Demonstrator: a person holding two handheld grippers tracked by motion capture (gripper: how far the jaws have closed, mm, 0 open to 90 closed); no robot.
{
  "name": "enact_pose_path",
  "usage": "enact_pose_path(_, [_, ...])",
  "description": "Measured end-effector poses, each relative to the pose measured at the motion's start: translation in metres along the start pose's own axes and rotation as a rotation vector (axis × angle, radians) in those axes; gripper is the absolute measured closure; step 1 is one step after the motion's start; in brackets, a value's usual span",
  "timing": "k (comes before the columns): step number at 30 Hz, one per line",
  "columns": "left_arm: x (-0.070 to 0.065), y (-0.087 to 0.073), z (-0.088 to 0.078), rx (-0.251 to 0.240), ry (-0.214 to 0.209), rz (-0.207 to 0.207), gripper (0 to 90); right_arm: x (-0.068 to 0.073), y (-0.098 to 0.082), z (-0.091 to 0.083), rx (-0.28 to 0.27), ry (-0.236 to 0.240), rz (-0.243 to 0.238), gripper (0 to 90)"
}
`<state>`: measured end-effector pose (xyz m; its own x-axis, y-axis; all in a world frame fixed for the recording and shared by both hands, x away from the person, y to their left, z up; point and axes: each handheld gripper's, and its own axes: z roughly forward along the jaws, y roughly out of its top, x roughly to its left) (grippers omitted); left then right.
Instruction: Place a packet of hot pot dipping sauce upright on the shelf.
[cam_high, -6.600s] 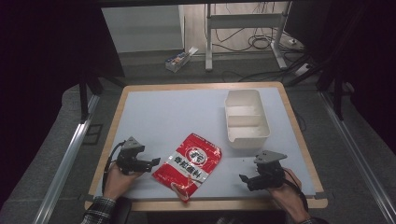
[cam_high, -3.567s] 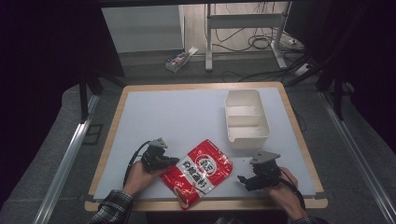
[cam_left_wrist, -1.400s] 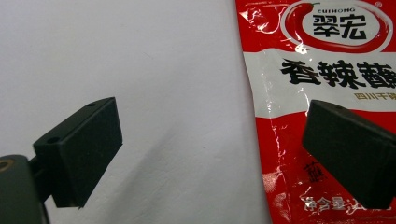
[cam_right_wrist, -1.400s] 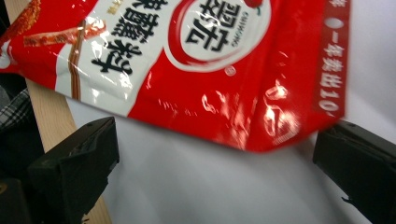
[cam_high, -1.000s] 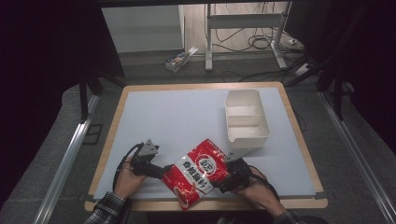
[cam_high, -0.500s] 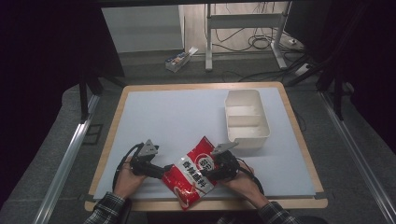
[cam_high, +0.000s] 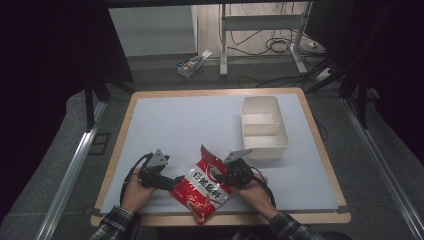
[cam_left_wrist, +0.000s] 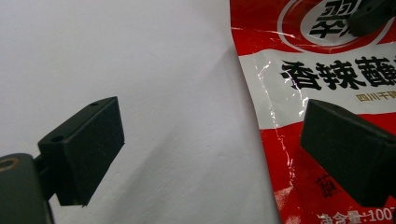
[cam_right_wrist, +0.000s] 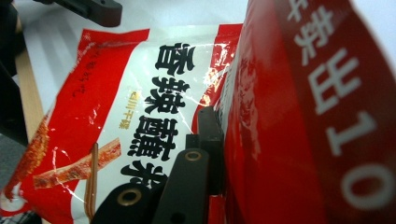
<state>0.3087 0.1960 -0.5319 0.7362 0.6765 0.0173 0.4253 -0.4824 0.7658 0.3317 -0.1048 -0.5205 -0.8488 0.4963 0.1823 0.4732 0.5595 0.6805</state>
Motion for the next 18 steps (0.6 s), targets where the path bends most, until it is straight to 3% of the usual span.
enact_pose_path(3, [0.001, -0.001, -0.001, 0.000, 0.007, -0.007, 6.7, -0.001, 0.004, -0.004, -0.006, 0.022, 0.014, 88.9])
enact_pose_path(11, [0.008, -0.003, -0.003, 0.019, -0.001, -0.070, 8.4, 0.002, 0.018, -0.019, -0.030, 0.027, -0.022, 88.8])
enact_pose_path(18, [0.009, -0.004, -0.004, 0.008, 0.002, -0.081, 8.4, 0.004, 0.032, -0.032, -0.056, 0.045, -0.052, 88.9])
